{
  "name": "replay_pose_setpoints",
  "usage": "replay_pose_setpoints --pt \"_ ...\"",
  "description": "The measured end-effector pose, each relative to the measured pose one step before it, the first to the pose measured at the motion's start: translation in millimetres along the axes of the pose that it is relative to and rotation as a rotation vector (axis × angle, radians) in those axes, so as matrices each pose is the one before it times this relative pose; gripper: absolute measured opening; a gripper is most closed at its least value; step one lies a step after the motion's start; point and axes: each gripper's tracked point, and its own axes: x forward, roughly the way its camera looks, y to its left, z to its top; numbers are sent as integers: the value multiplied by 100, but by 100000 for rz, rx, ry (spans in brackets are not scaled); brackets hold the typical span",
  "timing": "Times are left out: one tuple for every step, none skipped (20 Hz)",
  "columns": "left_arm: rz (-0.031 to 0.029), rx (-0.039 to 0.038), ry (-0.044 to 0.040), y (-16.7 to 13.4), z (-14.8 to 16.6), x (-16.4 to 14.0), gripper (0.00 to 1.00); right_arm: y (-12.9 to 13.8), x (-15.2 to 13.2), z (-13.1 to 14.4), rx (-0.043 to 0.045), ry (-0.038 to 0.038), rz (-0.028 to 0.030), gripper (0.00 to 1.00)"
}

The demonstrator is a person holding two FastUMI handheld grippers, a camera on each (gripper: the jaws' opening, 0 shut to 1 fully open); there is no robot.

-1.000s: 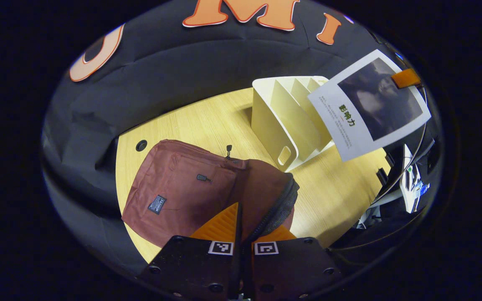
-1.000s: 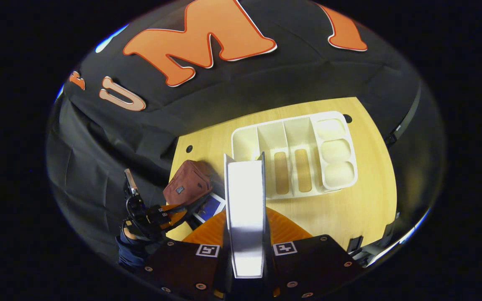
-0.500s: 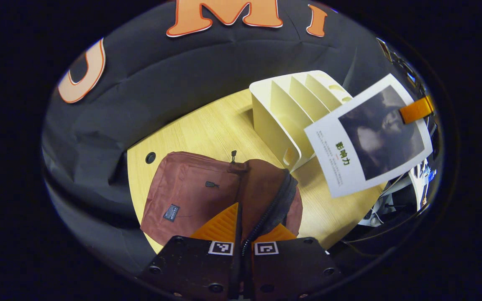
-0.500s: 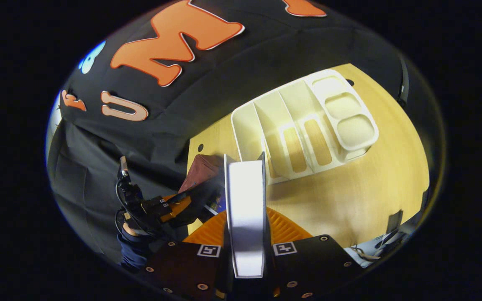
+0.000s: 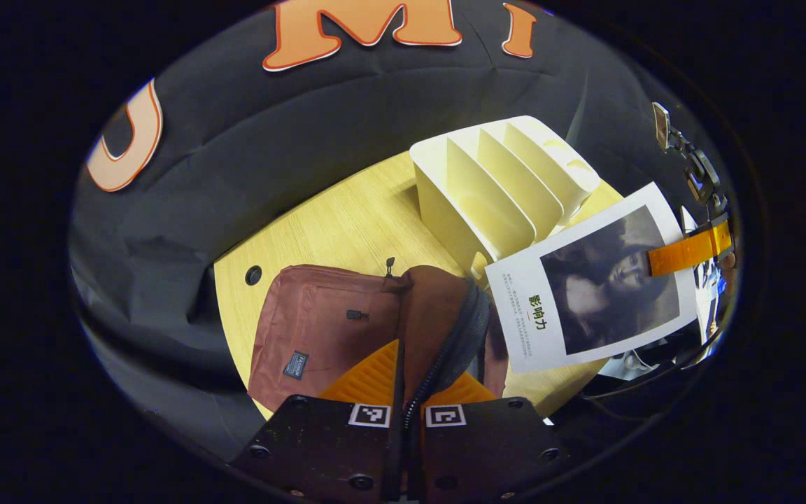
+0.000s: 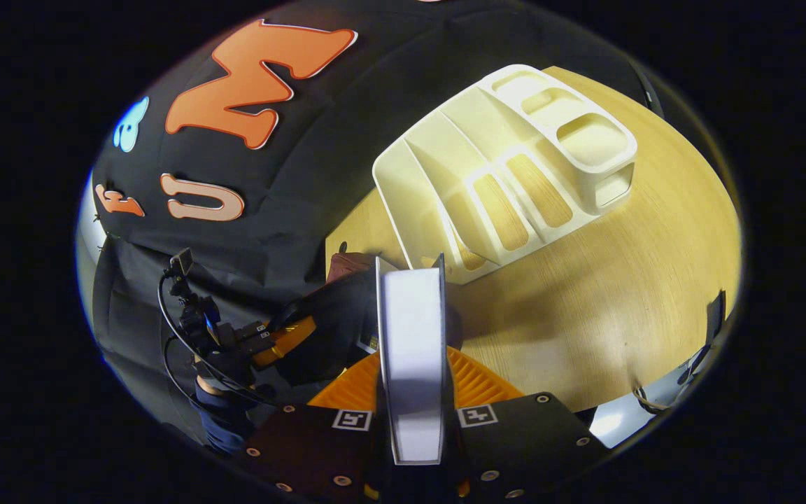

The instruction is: Open the schoolbag, grab two books from the bookshelf and put them into the schoolbag.

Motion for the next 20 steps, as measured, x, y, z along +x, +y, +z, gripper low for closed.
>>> replay_pose_setpoints --pt "-7 515 -12 52 -1 -69 5 244 -291 -264 1197 -416 794 30" --pt "-398 171 -248 -37 54 -72 4 534 -347 -527 927 1161 3075 30" --pt "-341 197 -81 73 95 43 5 641 -263 -480 2058 228 2568 30" --pt "-105 143 -225 119 278 122 5 444 340 -505 -231 624 1613 30" --pt "-536 46 -110 -121 7 -29 4 -55 555 -431 -142 147 -373 29" --pt "-218 158 -146 -112 79 24 4 -170 777 -415 -15 583 -473 30" --pt "-324 424 -341 13 29 -39 4 169 706 -251 1183 391 1161 30" --pt "-173 77 -167 -62 52 -66 4 449 761 -391 1565 734 2684 30" --pt "-366 206 -184 -19 54 -49 4 652 889 -112 2045 -126 2855 30" --pt "-359 -98 -103 -21 -14 -31 4 408 979 -142 792 44 2043 30" --pt "-463 -108 -242 -72 -23 -152 5 121 874 -89 592 -752 1205 30" --pt "-65 -265 -232 -80 82 -19 4 97 1062 -45 -310 -356 1155 30" --pt "-478 34 -402 -30 28 35 4 128 1009 105 841 -931 1022 30" --pt "-174 22 -520 -52 67 -61 4 202 1102 17 354 -433 1385 30" --pt "-316 388 -828 -73 18 -96 4 212 1244 76 758 -986 618 30" --pt "-80 136 -1017 26 224 -95 4 1 1176 -229 -1011 244 111 30" --pt "-385 21 -1037 9 18 -6 4 -36 1045 -2 -1589 -1422 384 30" --pt "-351 -233 -1168 -43 263 79 4 -281 1076 -231 -1857 -117 -70 30" --pt "-489 -633 -734 -76 -92 -2 5 -145 1096 -426 -686 664 281 29" --pt "-552 -426 -857 -128 160 -21 4 -14 1013 -527 -18 943 301 30"
